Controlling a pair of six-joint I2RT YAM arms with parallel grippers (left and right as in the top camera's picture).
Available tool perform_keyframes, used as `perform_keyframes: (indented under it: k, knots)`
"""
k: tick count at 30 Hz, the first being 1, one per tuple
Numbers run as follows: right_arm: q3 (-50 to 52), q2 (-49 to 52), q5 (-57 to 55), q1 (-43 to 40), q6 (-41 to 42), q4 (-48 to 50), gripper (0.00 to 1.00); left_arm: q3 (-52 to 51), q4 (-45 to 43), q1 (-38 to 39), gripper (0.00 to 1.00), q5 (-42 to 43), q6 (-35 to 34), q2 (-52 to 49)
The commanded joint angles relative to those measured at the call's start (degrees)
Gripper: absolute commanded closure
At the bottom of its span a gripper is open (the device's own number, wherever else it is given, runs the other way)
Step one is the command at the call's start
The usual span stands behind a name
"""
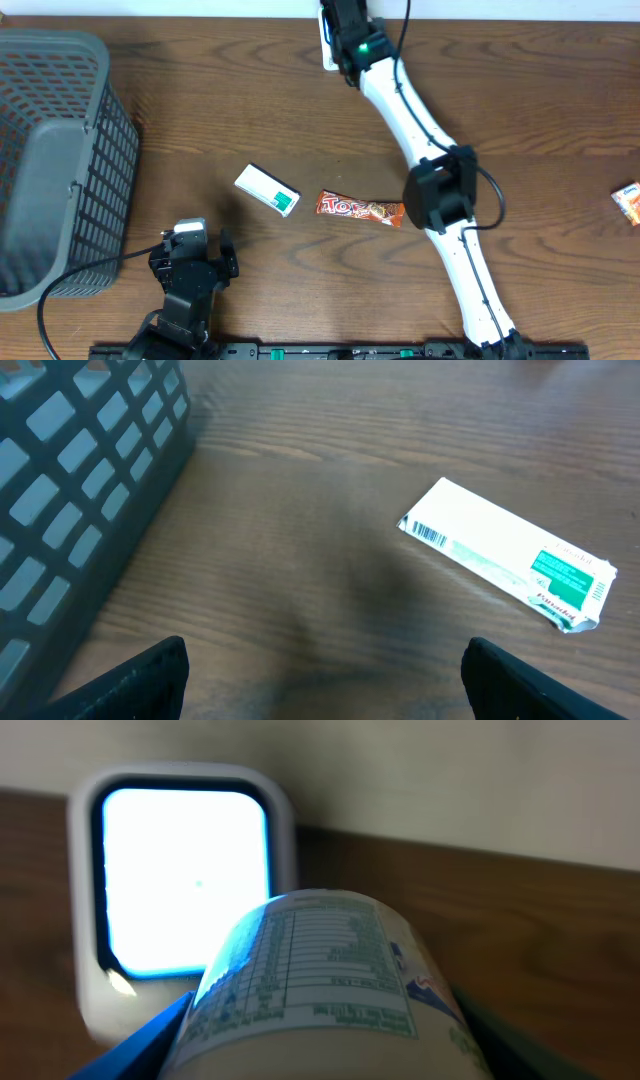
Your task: Scan the item barcode
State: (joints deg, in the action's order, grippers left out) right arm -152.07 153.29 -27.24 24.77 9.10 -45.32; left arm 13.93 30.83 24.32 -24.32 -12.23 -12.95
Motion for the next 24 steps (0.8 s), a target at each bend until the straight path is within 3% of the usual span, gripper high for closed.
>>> perform_keyframes:
  k: [1, 11, 24]
  knots:
    - [-1.25, -10.12, -2.54, -3.96, 1.14, -7.08, 0.43, 0.09, -0.02, -0.13, 0.12, -0.79, -0.55, 0.35]
    - [-0.66, -9.97, -2.1, -19.37, 12.94, -28.92, 0.45, 0.09, -0.02, -0.13, 0.12, -0.79, -0.55, 0.35]
    - [14.4, -9.73, 7.63, -41.9, 14.53, -32.46, 0.44, 0.09, 0.0, -0.13, 0.12, -0.79, -0.55, 0.35]
